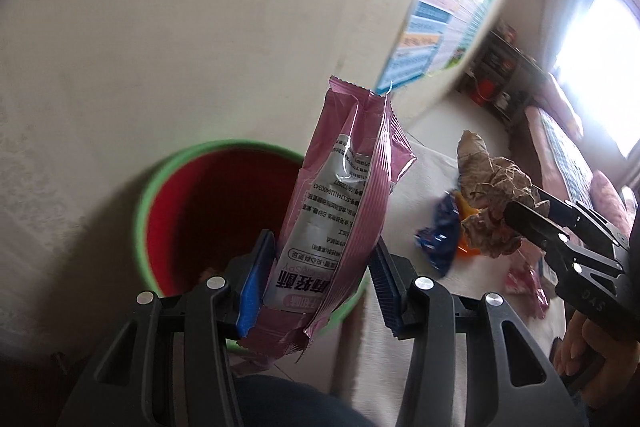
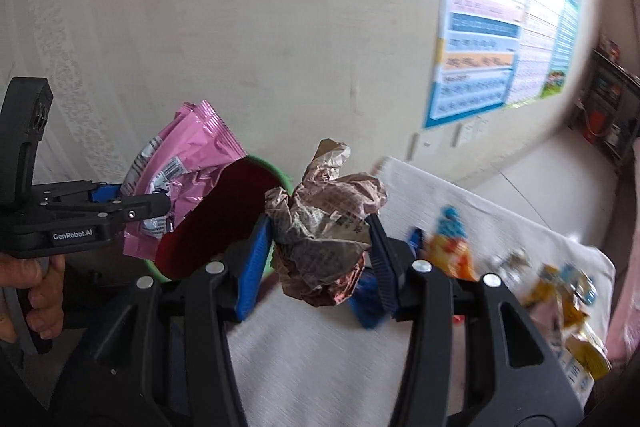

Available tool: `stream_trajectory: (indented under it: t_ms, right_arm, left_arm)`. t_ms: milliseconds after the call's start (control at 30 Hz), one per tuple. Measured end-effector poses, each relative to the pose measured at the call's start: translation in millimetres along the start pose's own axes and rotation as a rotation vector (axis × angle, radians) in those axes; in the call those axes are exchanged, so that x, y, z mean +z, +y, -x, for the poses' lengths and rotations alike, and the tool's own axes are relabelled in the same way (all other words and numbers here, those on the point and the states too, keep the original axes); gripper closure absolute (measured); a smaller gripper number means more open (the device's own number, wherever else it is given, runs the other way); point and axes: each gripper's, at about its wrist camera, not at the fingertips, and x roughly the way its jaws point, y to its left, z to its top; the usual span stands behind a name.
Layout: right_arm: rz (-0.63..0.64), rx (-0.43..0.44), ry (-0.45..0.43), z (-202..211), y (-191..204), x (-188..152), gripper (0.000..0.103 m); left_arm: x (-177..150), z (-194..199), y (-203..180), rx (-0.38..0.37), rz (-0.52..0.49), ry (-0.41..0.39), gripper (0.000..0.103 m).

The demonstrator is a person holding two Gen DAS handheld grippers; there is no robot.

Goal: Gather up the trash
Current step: 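Carry both wrappers over the red bucket and open both tools to drop them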

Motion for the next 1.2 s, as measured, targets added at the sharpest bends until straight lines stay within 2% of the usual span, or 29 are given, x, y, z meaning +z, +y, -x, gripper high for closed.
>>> stream_trajectory:
  t_ms: [400,800,867,900,933,967,1033,1067,1133,1200]
  right_arm:
    - [0.054,0.099,0.026,-49.5,56.3,29.3,0.056]
    - [0.088,0.128,0.104,-90.5,77.9,24.6,0.055]
    - [0.088,0.133,0.107,-94.4,78.4,23.9,0.048]
    - [0.085,0.131,0.101,-95.0,78.2,23.6,0.036]
    - [0.08,0.134,0.093,-93.4,78.2,24.5,0.024]
    - [0.075,0.141,0.082,-91.9,77.5,24.5,0.021]
    - [0.079,0.148,0.079,-90.7,77.6,23.5,0.013]
    - [0.086,0.145,0.078,-89.6,77.9,22.7,0.012]
    - [0.093,0.14,0.075,-86.1,77.8,20.5,0.011]
    - [0.097,0.123,0.069,-79.0,74.7,17.2,0.009]
  left_arm:
    - [12.8,9.9,60.6,0.039,0.052,-0.011,0.058]
    - [9.3,-7.7,81.2,0.031,0.122,-0.002,0.057]
    - [9.2,-10.7,83.6,0.03,0.132,0.0,0.057]
    - [9.7,-11.8,85.0,0.027,0.138,0.001,0.056]
    - [10.5,-12.3,86.8,0.026,0.143,0.001,0.048]
    - [12.2,-12.2,87.9,0.027,0.147,-0.005,0.039]
    - [13.9,-7.5,90.7,0.03,0.15,-0.025,0.034]
    - [14.8,-5.4,91.7,0.03,0.153,-0.033,0.026]
    - [15.7,0.6,91.8,0.039,0.151,-0.056,0.018]
    - [15.6,6.2,89.0,0.035,0.14,-0.073,0.015]
